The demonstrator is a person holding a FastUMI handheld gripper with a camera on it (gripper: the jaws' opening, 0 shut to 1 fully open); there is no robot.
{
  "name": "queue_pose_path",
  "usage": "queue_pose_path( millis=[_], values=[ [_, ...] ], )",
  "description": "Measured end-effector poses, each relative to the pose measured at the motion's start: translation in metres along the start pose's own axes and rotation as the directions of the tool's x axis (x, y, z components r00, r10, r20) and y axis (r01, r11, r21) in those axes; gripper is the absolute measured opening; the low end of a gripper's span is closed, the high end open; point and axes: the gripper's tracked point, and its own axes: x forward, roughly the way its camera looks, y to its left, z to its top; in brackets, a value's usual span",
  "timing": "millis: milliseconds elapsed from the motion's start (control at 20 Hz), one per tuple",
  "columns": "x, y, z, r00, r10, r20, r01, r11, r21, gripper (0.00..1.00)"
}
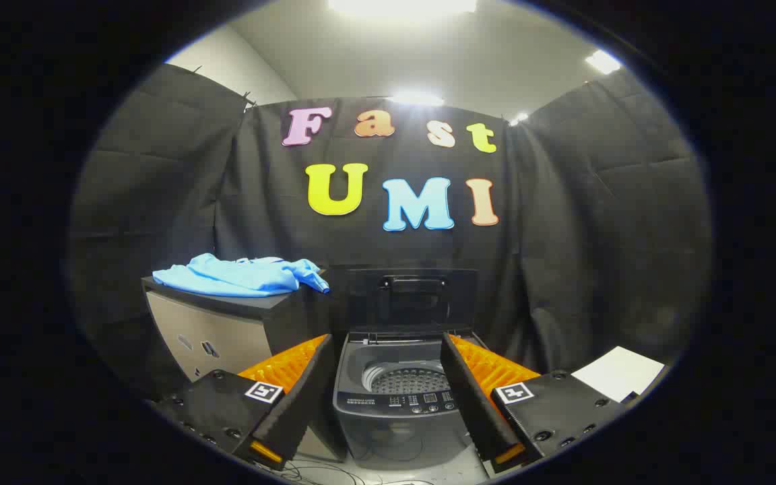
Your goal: Put the clothes into the washing machine and then close the washing machine lid.
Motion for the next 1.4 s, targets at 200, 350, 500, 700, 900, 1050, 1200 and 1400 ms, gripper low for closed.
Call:
queue_pose_path(
  millis=[200, 350, 500, 700, 900, 1050, 1200, 1400],
  values=[
    [0.002, -0.001, -0.002, 1.0, 0.006, -0.004, -0.006, 1.0, 0.012, 0.98],
    [0.002, -0.005, -0.005, 1.0, 0.007, -0.008, -0.007, 1.0, 0.024, 0.98],
    [-0.001, -0.008, -0.007, 1.0, 0.009, -0.011, -0.009, 1.0, 0.029, 0.98],
    [-0.007, -0.013, -0.005, 1.0, 0.013, -0.005, -0.013, 1.0, 0.023, 0.99],
    [-0.015, -0.016, -0.001, 1.0, 0.014, 0.006, -0.014, 1.0, 0.018, 0.98],
    [-0.018, -0.017, 0.0, 1.0, 0.016, 0.011, -0.016, 1.0, 0.013, 0.98],
    [-0.02, -0.017, 0.002, 1.0, 0.018, 0.014, -0.018, 1.0, 0.011, 0.98],
    [-0.021, -0.015, 0.004, 1.0, 0.024, 0.013, -0.024, 1.0, 0.004, 0.98]
  ],
)
